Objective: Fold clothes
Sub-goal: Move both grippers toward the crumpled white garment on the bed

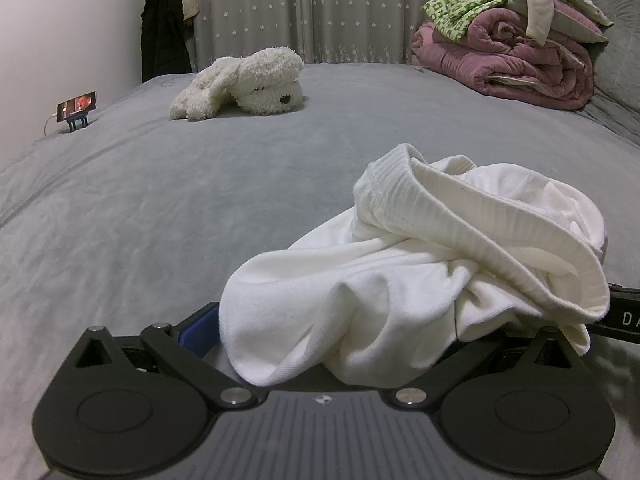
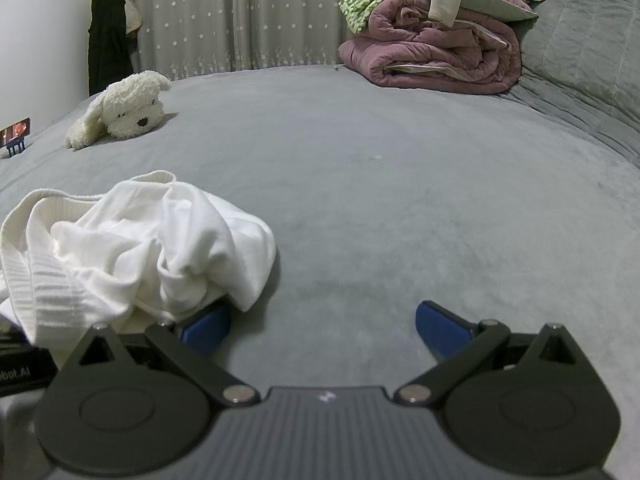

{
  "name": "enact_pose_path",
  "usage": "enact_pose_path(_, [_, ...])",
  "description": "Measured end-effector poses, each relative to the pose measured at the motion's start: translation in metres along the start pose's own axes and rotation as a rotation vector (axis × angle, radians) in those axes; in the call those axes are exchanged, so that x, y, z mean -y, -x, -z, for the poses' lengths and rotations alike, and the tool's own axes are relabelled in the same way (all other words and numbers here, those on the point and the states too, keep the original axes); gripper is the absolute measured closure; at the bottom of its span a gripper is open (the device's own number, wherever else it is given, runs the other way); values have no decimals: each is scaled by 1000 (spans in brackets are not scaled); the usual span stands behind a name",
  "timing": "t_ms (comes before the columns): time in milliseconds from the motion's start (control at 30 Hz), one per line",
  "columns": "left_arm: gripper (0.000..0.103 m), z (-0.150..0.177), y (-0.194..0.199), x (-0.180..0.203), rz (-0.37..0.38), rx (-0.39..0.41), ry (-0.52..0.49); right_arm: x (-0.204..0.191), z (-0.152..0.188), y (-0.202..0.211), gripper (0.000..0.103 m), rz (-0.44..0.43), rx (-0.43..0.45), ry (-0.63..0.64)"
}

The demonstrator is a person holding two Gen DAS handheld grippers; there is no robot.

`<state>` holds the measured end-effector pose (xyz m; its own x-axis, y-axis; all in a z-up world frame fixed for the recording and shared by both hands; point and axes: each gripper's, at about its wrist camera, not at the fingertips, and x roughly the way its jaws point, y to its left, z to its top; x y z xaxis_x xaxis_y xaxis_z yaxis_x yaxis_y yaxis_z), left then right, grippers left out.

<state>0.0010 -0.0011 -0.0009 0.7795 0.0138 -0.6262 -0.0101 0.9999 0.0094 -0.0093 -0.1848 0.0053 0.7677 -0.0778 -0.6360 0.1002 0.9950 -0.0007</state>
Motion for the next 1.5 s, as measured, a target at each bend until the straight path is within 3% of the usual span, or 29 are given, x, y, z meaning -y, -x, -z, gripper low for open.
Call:
enact_pose_path(400, [0, -1, 9, -4, 52, -34, -27, 5, -5, 2, 0, -18, -10, -10])
enact_pose_path(700, [0, -3, 28, -4, 57, 0, -123, 1, -4, 6, 0, -39, -34, 8])
enact_pose_path(1033, [0, -7, 32, -10, 51, -9, -137, -4, -7, 9, 1, -70, -57, 20])
enact_pose_path(1300, [0, -8, 40, -8, 53, 11, -132, -9, -7, 16, 17, -91, -51, 55])
enact_pose_path(1500, [0, -9, 38, -8, 59, -15, -146, -7, -9, 20, 42, -126, -45, 63])
